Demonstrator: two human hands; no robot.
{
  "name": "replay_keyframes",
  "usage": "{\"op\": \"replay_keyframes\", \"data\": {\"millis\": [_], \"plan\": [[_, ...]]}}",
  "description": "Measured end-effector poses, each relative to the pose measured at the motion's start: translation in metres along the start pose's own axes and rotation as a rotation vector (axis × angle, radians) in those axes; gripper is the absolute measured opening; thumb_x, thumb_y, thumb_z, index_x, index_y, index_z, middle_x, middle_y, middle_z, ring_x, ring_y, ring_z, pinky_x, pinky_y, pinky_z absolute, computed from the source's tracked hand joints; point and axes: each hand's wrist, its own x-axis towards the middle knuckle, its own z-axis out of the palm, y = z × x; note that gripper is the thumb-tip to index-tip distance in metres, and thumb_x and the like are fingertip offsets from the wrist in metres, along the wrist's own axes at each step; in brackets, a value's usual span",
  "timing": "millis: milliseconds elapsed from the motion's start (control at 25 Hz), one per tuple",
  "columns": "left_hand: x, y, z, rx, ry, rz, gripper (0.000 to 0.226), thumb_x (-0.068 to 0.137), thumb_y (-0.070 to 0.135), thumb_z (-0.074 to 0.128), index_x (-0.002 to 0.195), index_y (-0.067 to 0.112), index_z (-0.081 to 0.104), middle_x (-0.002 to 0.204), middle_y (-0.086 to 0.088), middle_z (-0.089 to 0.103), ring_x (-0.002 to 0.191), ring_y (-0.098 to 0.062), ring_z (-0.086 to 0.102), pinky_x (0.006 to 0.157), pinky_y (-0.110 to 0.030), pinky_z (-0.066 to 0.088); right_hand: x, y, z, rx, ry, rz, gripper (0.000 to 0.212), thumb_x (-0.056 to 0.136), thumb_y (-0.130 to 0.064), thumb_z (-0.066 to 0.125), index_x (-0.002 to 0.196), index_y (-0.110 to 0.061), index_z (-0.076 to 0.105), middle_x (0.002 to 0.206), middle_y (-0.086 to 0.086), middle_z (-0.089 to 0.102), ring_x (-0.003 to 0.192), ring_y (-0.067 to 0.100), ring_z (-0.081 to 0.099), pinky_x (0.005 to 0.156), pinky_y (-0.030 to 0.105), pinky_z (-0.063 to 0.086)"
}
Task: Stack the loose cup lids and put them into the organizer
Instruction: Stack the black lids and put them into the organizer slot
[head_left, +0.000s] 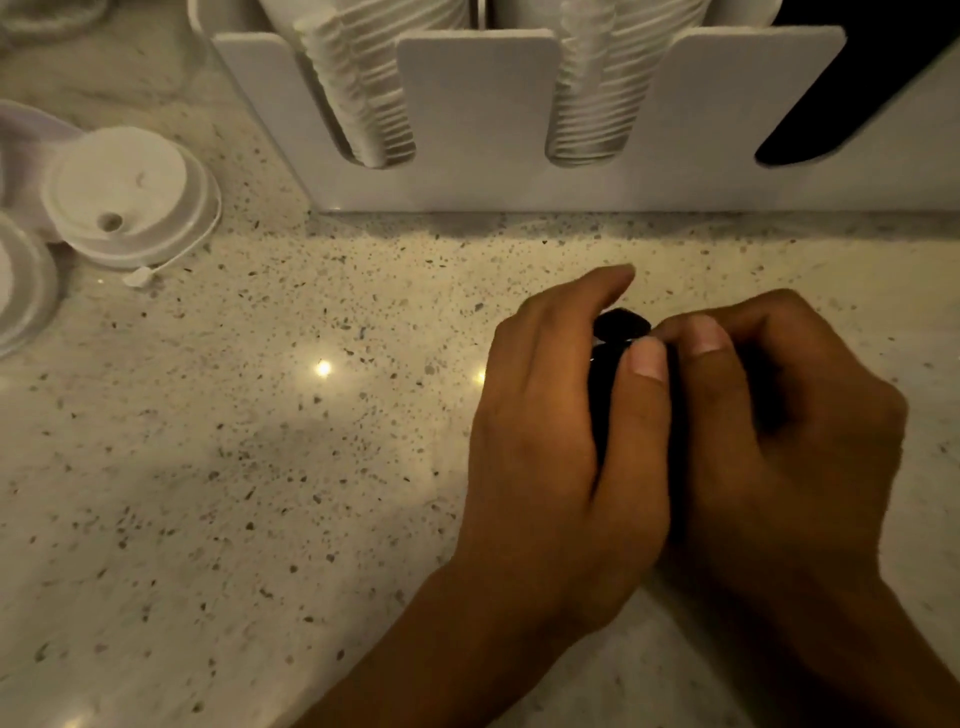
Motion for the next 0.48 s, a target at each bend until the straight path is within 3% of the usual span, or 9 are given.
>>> {"op": "replay_keyframes", "data": {"millis": [120, 240, 320, 480], "plan": [[0.0059, 0.002, 0.0016, -0.11, 0.051, -0.048, 0.037, 0.1, 0.036, 0.042, 0.13, 0.02, 0.056, 0.12, 0.008, 0.064, 0.109, -0.007, 0.064, 0.089, -0.029, 0.057, -0.0019, -0.0002, -0.0005, 0.039, 0.076, -0.117, 0.016, 0.101, -0.026, 0.049, 0.097, -0.014, 0.059, 0.087, -0.018, 0.06, 0.081, -0.004, 0.064, 0.064, 0.006, 0.047], [0.0066, 0.004, 0.0025, -0.163, 0.067, -0.055, 0.029, 0.102, 0.038, 0.044, 0.098, 0.018, 0.064, 0.083, 0.017, 0.068, 0.076, 0.002, 0.066, 0.063, -0.011, 0.051, -0.0042, -0.0017, -0.0018, 0.093, 0.127, -0.185, 0.009, 0.101, -0.027, 0.048, 0.106, -0.019, 0.052, 0.091, -0.009, 0.057, 0.081, 0.003, 0.062, 0.065, 0.014, 0.05], [0.0065, 0.004, 0.0029, -0.18, 0.101, -0.019, 0.035, 0.103, 0.039, 0.043, 0.084, 0.016, 0.06, 0.069, 0.013, 0.062, 0.062, 0.001, 0.062, 0.054, -0.011, 0.048, -0.004, -0.005, -0.0011, 0.119, 0.107, -0.143, 0.019, 0.101, -0.033, 0.045, 0.11, -0.019, 0.053, 0.09, -0.013, 0.059, 0.08, 0.003, 0.065, 0.064, 0.014, 0.051], [0.0045, 0.0032, 0.0058, -0.102, 0.222, 0.129, 0.029, 0.102, 0.032, 0.043, 0.081, 0.017, 0.054, 0.061, 0.014, 0.055, 0.058, 0.004, 0.058, 0.051, -0.008, 0.043, -0.0014, -0.0095, 0.0037, 0.2, 0.043, -0.044, 0.034, 0.098, -0.049, 0.039, 0.075, -0.03, 0.055, 0.059, -0.023, 0.057, 0.059, -0.006, 0.06, 0.051, 0.005, 0.042]]}}
